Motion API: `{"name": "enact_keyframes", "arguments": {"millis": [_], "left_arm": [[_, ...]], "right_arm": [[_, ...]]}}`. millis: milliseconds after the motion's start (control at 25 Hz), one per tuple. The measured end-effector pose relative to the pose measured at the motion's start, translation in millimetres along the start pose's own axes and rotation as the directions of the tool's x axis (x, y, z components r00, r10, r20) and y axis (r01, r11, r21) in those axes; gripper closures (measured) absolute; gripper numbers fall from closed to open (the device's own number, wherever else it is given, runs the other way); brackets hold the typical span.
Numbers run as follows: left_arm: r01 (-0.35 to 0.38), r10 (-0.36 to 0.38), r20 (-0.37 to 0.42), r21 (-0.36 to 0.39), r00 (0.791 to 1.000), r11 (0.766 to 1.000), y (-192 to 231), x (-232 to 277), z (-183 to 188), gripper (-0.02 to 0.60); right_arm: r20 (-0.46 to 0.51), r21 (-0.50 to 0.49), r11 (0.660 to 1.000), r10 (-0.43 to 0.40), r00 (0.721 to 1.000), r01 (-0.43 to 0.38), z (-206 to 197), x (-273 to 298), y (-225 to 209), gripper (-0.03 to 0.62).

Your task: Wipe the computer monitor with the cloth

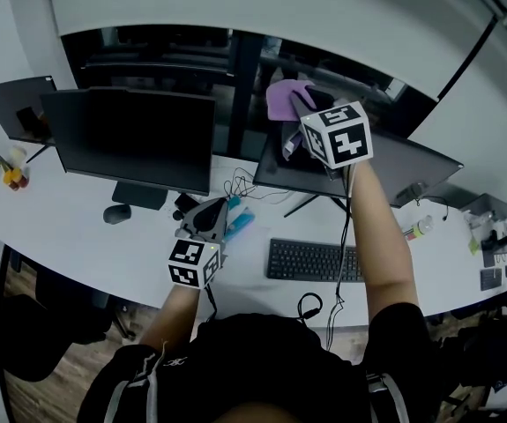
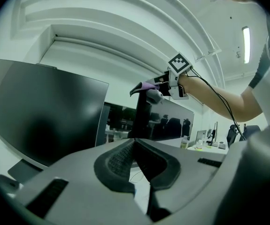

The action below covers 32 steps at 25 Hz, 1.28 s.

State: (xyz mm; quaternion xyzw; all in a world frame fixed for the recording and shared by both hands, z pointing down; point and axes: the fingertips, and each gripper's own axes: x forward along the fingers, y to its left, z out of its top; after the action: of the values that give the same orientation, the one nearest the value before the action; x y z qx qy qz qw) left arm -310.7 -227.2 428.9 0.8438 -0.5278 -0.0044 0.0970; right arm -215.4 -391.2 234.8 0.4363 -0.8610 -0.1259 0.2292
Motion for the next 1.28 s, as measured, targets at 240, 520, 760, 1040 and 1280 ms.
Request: {"name": "enact_keyframes", "arguments": {"millis": [240, 520, 760, 1040, 1280], "left_arm": [[0.02, -0.02, -0.012, 0.018, 1.0, 1.0, -15, 5, -1, 0.569], [0.017, -0.016, -0.027, 0.033, 1.0, 0.999, -26, 8, -6, 0.569], [0.041, -0.039, -0.037, 0.054, 0.999, 0.998, -43, 21, -6, 0.569], [0.064, -0.06, -0.051, 0.073, 0.997, 0.995, -71, 43, -6, 0.569], [0.063, -0.06, -0.041, 0.088, 0.997, 0.994, -102, 54, 1, 0.569]], "right_arm": [[-0.052, 0.014, 1.0, 0.018, 0.998, -0.017, -8, -3, -8, 0.515], [-0.068, -0.024, 1.0, -0.003, 0.998, 0.001, -19, -13, -20, 0.516], [-0.074, 0.029, 1.0, 0.011, 0.997, -0.009, -31, -22, -38, 0.516], [-0.095, 0.067, 0.998, 0.023, 0.995, -0.017, -50, -39, -66, 0.515], [-0.098, 0.08, 0.996, 0.044, 0.994, -0.036, -64, -57, -87, 0.514]]}}
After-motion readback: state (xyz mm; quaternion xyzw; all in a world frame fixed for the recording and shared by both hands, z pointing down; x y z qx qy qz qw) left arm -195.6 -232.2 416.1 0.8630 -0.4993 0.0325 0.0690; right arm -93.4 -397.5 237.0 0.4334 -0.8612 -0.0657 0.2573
